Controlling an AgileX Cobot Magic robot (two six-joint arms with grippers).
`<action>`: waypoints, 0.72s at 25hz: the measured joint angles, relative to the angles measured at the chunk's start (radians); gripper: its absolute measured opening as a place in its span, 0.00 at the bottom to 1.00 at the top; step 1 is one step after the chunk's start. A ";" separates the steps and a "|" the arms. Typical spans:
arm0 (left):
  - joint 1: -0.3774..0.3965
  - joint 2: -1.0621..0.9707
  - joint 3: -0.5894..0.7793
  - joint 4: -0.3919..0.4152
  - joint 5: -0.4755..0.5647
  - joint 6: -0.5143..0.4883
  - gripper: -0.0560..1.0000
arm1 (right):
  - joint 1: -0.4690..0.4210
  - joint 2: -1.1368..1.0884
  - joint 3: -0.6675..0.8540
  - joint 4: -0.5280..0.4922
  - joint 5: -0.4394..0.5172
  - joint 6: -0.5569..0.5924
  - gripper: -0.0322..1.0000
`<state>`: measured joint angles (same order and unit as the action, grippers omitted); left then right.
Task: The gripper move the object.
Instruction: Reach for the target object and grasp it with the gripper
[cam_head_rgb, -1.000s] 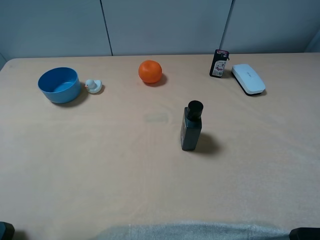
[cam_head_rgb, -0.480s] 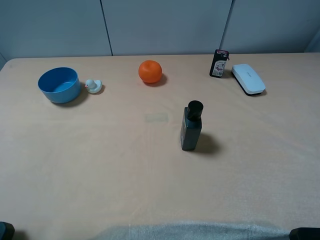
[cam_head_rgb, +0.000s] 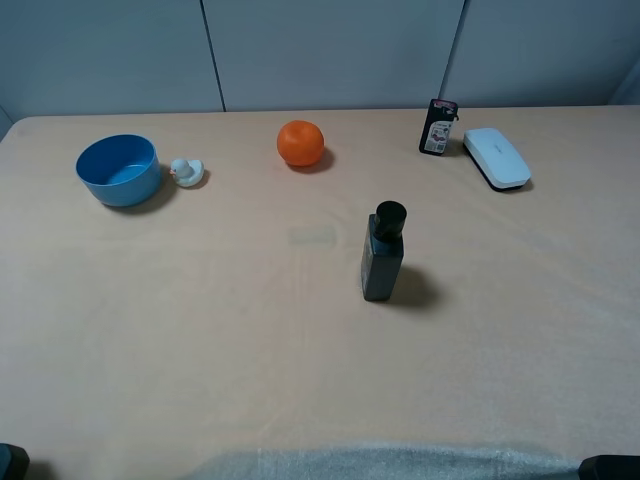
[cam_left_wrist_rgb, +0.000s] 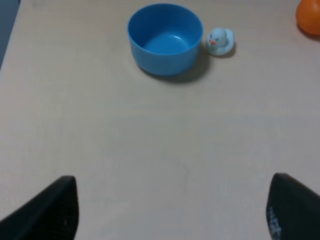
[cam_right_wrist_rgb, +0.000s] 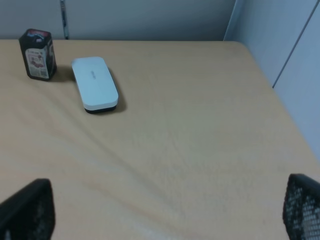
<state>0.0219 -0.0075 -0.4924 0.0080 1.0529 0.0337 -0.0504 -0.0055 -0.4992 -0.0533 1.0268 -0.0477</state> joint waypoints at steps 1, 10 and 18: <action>0.000 0.000 0.000 0.000 0.000 0.000 0.83 | 0.000 0.000 0.000 0.006 0.000 0.004 0.70; 0.000 0.000 0.000 0.000 0.000 0.000 0.83 | 0.000 0.129 -0.050 0.132 -0.016 0.083 0.70; 0.000 0.000 0.000 0.000 0.000 0.000 0.83 | 0.000 0.536 -0.244 0.167 -0.018 0.187 0.70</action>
<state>0.0219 -0.0075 -0.4924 0.0080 1.0529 0.0337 -0.0504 0.5308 -0.7427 0.1141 1.0092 0.1389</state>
